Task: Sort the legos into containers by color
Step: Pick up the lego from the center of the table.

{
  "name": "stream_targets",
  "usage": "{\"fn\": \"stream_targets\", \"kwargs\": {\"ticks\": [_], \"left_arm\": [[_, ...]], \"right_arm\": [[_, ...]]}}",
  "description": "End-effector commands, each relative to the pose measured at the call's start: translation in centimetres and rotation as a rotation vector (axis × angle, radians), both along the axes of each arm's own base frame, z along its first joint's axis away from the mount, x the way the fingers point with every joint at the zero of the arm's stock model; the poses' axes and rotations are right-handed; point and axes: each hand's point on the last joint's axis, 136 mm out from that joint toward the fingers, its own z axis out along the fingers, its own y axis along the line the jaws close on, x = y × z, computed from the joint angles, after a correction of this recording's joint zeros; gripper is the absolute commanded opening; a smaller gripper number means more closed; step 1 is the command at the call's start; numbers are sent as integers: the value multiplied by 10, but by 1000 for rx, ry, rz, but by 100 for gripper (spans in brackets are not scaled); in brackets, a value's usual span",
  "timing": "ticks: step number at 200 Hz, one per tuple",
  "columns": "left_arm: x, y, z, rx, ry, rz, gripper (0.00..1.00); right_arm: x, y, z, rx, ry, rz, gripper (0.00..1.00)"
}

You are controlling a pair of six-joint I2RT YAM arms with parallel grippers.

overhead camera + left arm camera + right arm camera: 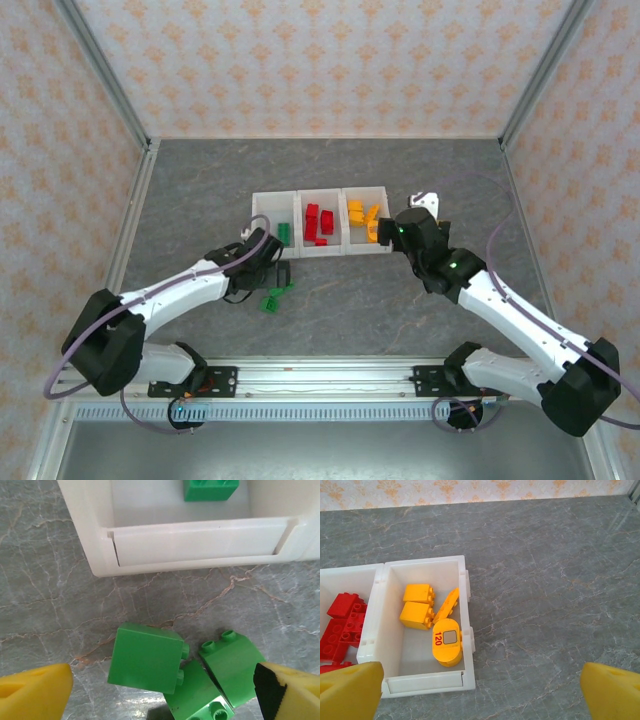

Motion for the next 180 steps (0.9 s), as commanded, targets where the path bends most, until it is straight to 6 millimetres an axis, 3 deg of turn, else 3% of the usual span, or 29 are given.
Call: {"fn": "stream_targets", "kwargs": {"ticks": [1,32,100,180], "left_arm": [[2,3,-13,27,24,-8,93],[5,2,-27,30,69,-23,72],[-2,17,-42,46,93,17,60],[-3,24,-44,40,110,86,37]], "right_arm": [[1,-2,1,-13,-1,-5,100],[1,-3,-1,-22,7,-3,100],[2,0,-5,-25,16,1,100],[3,1,-8,-29,26,1,100]]}}
